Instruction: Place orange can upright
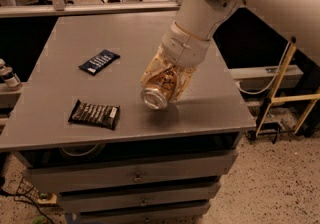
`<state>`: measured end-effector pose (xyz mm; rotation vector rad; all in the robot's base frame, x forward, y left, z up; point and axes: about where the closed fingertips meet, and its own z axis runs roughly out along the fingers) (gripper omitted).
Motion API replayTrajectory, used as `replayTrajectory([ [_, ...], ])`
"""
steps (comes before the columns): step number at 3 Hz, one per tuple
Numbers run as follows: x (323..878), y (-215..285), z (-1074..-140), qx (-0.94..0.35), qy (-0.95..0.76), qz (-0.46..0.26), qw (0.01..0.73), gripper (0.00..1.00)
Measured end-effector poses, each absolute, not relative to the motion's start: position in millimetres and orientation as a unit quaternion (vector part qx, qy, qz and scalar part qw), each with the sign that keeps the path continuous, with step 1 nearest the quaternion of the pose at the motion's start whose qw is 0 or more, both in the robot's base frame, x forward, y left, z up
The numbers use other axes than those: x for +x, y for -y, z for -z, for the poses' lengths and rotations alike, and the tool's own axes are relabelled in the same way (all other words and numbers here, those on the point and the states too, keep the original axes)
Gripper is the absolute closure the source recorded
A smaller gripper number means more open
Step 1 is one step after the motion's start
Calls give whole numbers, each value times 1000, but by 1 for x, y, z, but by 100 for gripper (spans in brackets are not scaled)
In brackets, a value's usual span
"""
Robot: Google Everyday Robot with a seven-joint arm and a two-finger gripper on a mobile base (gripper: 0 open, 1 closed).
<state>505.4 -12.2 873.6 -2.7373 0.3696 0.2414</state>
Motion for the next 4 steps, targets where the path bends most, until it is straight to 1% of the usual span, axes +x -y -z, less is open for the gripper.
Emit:
replayTrajectory([
  [1, 506, 12, -875, -972, -125, -79, 184, 100],
  [2, 513, 14, -880, -978, -91, -46, 183, 100],
  [4, 561, 23, -891, -984, 48, 94, 143, 100],
])
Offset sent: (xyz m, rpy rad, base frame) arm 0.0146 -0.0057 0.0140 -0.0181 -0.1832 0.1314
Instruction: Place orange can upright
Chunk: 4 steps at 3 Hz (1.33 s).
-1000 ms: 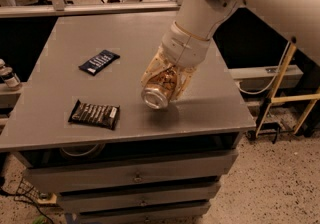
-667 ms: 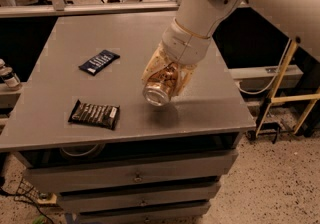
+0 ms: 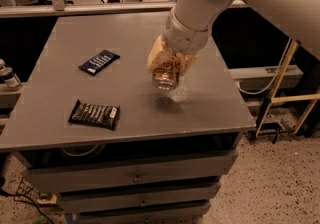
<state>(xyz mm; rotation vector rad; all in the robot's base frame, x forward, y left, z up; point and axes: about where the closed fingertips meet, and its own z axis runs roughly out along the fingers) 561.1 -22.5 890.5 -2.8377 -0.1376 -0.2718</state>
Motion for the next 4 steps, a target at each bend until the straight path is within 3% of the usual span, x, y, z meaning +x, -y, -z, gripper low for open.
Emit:
replayTrajectory([
  [2, 612, 42, -893, -957, 87, 216, 172, 100],
  [4, 622, 42, -899, -950, 87, 241, 180, 100],
])
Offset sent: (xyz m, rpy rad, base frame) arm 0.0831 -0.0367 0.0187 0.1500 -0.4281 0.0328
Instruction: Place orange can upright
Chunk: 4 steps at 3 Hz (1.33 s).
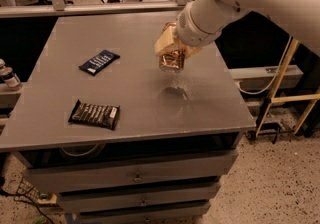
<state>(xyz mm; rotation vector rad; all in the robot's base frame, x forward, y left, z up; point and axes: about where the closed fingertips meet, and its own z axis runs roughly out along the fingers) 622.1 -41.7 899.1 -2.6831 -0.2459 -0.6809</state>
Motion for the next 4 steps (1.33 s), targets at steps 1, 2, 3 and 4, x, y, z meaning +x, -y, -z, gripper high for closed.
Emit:
replayTrajectory([
  [1, 625, 44, -895, -944, 98, 267, 167, 100],
  [2, 629, 53, -888, -928, 114, 320, 152, 100],
  [3, 631, 65, -892, -911, 118, 367, 148, 100],
  [4, 633, 72, -889, -892, 127, 404, 156, 100],
])
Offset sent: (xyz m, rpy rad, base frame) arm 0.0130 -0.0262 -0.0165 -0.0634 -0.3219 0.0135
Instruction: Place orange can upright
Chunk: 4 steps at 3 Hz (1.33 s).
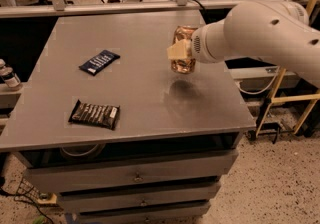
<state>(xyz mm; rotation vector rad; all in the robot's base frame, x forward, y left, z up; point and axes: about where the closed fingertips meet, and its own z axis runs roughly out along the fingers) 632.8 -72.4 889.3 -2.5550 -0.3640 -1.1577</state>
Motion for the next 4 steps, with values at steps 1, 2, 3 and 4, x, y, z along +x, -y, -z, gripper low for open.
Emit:
replayTrajectory([
  [1, 636, 76, -875, -872, 147, 440, 154, 100],
  [2, 637, 77, -868, -861, 159, 459, 152, 100],
  [3, 635, 74, -861, -850, 179, 476, 134, 100],
  [4, 630, 73, -857, -843, 195, 486, 120, 100],
])
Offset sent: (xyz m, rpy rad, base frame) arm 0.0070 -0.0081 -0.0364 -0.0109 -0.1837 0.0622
